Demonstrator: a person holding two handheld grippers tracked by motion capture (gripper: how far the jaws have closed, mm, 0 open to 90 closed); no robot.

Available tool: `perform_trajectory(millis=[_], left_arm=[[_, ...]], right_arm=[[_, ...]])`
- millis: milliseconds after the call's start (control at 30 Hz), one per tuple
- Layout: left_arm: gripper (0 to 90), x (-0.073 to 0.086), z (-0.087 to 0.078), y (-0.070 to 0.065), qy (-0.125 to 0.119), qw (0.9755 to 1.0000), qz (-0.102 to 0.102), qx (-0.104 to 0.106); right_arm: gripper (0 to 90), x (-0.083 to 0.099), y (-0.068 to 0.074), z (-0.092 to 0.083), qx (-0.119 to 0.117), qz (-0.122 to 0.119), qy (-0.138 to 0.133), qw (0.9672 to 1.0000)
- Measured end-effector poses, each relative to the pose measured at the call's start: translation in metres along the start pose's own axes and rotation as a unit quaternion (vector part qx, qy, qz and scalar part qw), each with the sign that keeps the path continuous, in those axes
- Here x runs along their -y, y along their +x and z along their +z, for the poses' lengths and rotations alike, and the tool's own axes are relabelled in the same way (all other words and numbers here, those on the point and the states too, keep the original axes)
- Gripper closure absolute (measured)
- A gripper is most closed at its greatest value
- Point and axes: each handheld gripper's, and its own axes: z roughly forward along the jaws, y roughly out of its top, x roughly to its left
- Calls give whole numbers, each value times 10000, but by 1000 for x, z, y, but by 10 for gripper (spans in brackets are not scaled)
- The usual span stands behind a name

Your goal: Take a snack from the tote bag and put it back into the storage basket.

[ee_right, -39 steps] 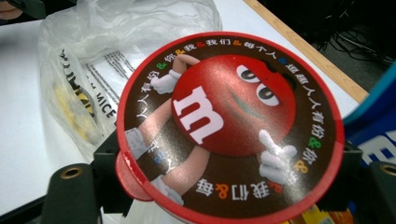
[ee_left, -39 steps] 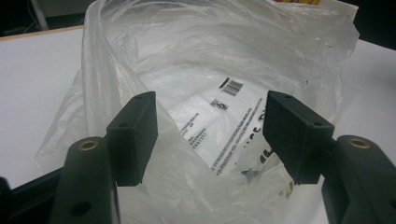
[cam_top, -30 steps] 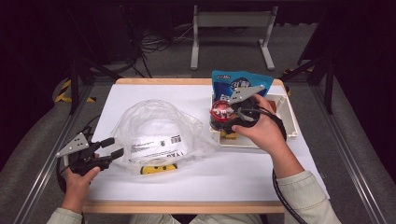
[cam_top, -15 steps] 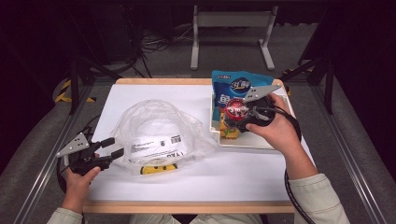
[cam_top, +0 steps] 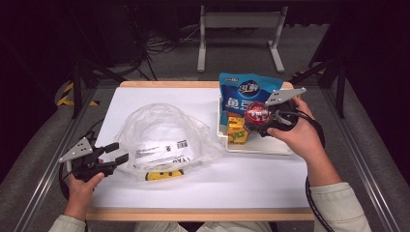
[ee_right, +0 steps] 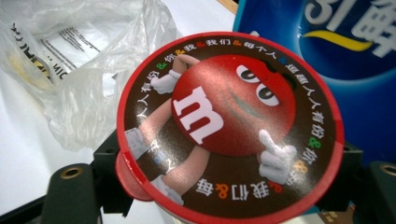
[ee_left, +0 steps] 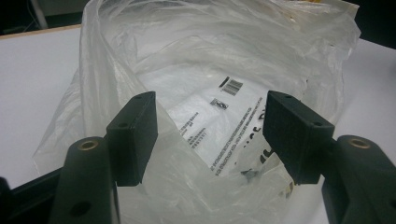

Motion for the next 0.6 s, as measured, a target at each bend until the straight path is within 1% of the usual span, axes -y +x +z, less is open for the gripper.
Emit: perform_trajectory(millis=[67,267,433,500,600], left_arm=[[361,0,0,0,-2,10000,-5,-4],[361,0,0,0,1,10000,-10,-11],[361,1,0,1,8,10000,-19,-5],[361,1,0,1,8,10000,-23,-7],[361,1,0,1,10,10000,-23,-8]], right_arm=[[257,5,-4,-2,14,-21,15,10000],[257,17,-14,-7,83,21,18,10000],[257,26,-21,-8,119,71,11,9999],[257,27,-22,-8,125,91,13,9999],[257,35,-28,-8,180,129,42,9997]])
